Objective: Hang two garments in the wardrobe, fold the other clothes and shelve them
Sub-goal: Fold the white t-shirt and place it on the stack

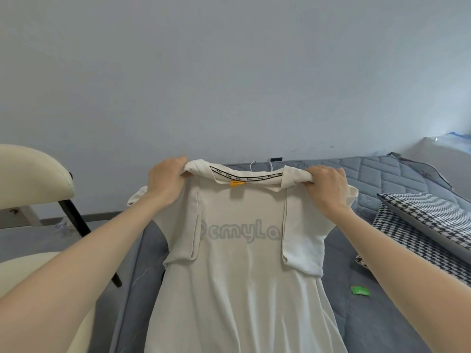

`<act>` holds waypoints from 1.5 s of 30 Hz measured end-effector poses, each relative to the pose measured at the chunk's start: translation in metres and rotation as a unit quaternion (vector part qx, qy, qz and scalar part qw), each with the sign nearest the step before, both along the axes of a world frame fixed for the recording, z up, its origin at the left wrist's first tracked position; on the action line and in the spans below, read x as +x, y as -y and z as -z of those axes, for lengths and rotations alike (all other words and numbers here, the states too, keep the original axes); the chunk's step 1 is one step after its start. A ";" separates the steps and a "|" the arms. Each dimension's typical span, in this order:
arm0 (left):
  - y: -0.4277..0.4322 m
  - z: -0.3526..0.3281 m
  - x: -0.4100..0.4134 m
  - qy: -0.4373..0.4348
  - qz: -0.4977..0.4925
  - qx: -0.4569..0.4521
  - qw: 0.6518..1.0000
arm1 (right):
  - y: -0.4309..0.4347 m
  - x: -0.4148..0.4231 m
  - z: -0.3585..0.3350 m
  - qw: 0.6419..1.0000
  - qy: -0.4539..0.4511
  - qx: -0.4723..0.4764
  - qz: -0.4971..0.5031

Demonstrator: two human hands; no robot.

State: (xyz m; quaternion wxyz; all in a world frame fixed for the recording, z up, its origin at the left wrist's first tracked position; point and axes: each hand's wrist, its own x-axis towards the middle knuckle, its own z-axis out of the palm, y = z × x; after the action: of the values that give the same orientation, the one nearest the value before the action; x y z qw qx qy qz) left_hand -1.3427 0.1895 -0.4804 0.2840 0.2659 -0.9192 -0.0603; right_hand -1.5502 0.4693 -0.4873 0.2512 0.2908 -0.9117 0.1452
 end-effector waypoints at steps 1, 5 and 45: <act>-0.003 0.003 0.002 0.000 0.007 0.004 1.000 | -0.003 0.002 0.002 1.000 0.007 -0.005 -0.001; -0.019 0.022 0.018 0.013 0.046 0.028 0.998 | -0.024 0.017 0.022 0.999 0.042 -0.010 -0.004; -0.170 0.193 0.204 0.320 0.198 0.268 0.887 | -0.165 0.222 0.174 0.839 0.321 0.434 -0.069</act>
State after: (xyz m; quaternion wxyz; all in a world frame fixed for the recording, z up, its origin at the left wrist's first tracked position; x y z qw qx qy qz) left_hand -1.1386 0.3599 -0.6733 -0.1257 0.1495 -0.9427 -0.2705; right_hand -1.3280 0.6343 -0.6608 -0.2183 0.3693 -0.8885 -0.1628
